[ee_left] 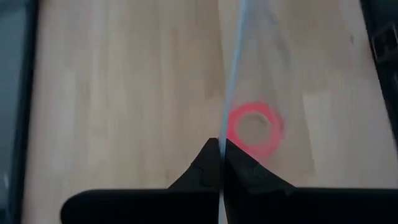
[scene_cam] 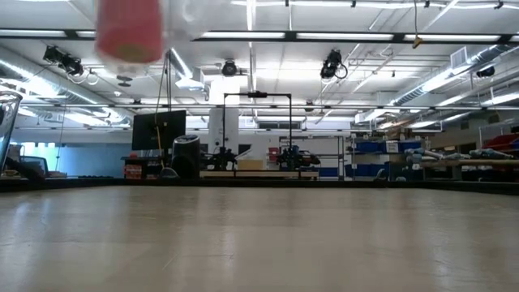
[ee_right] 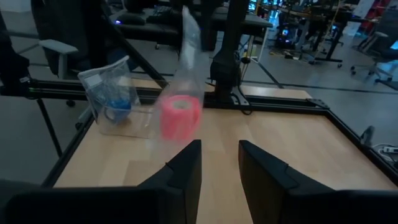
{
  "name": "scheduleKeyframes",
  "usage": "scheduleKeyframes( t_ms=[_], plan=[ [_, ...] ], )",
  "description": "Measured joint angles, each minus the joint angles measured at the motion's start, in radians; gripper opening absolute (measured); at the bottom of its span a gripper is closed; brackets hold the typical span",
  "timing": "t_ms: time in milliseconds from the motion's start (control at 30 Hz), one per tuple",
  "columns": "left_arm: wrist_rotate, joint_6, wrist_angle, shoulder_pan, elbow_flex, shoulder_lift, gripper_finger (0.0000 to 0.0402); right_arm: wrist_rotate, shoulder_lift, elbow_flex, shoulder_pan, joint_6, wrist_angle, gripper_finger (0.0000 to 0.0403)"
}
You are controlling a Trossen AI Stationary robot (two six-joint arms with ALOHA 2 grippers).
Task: Roll bandage
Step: Put the packed rolled pink bandage into the transparent bin
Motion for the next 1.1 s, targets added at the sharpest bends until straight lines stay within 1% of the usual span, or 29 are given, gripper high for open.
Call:
scheduleKeyframes(
  t_ms=[167,333,500,633,700,833,933,1100],
  plan=[
    [0.029,-0.255,-0.209,-0.080,0.034,0.000,0.0002,0.001,0.000,0.000,-0.004,-0.004,-0.003,0.0105],
    [0.068,-0.453,-0.287,-0.177,0.034,0.001,0.0002,-0.001,0.000,0.000,-0.013,-0.007,-0.008,0.0106],
    [0.143,-0.596,-0.297,-0.272,0.034,0.001,0.0002,-0.028,0.000,0.000,-0.025,-0.007,-0.010,0.0105],
    [0.245,-0.655,-0.297,-0.353,0.034,0.001,0.0002,-0.032,0.000,0.000,-0.026,-0.007,-0.011,0.0105],
    [0.280,-0.699,-0.298,-0.392,0.034,0.002,0.0002,-0.032,0.000,0.000,-0.026,-0.007,-0.014,0.0105],
    [0.293,-0.824,-0.298,-0.466,0.033,0.006,0.0002,-0.033,0.000,0.000,-0.026,-0.007,-0.014,0.0106],
    [0.296,-0.877,-0.297,-0.514,0.028,0.021,0.0002,-0.033,0.000,0.000,-0.026,-0.006,-0.014,0.0106],
    [0.397,-0.935,-0.299,-0.560,-0.044,0.025,0.0002,-0.033,0.000,0.000,-0.026,0.015,-0.014,0.0107]
  ],
)
